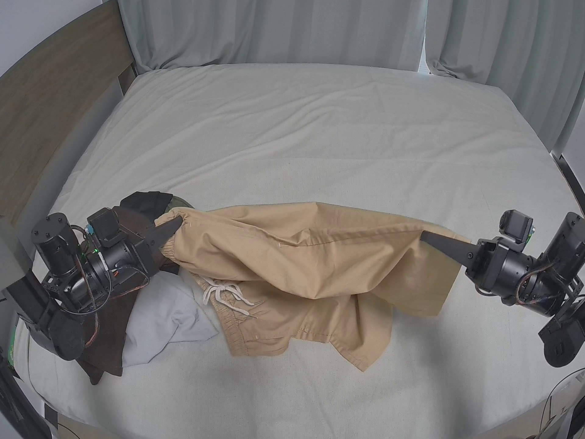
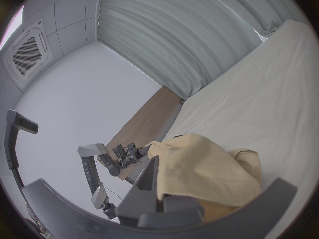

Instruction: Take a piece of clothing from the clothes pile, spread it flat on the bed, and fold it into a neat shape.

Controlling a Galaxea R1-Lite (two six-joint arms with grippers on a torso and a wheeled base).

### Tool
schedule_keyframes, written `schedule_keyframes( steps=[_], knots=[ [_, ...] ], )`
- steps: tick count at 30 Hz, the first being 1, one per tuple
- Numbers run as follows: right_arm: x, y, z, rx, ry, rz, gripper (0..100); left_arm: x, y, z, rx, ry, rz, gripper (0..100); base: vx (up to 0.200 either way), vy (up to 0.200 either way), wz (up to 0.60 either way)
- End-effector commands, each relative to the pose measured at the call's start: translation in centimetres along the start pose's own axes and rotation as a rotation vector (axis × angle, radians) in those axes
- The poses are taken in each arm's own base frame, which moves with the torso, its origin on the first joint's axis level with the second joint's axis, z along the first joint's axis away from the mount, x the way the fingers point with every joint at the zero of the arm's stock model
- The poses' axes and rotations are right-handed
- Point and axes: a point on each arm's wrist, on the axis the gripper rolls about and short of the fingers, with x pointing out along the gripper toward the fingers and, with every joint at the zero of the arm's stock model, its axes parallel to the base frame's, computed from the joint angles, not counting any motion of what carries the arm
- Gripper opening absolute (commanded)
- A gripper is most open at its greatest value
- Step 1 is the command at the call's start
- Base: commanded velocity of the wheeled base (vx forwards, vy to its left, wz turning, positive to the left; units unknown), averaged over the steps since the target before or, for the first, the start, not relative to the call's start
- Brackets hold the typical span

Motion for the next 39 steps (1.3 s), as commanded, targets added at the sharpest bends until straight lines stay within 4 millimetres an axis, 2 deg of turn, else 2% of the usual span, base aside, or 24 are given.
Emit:
schedule_keyframes(
  steps=[1,9,39],
  knots=[
    [-0.5,0.5,1.2,-0.022,-0.046,0.006,0,-0.2,0.2,0.4,0.009,-0.014,0.008,0,0.0,0.0,0.0],
    [-1.2,-0.4,2.6,-0.029,-0.097,-0.033,0,-0.5,0.8,0.8,0.016,-0.023,0.013,0,0.0,0.0,0.0],
    [-2.6,-2.0,4.3,-0.049,-0.161,-0.109,0,-0.5,1.1,1.2,0.025,-0.038,0.021,0,0.0,0.0,0.0]
  ],
)
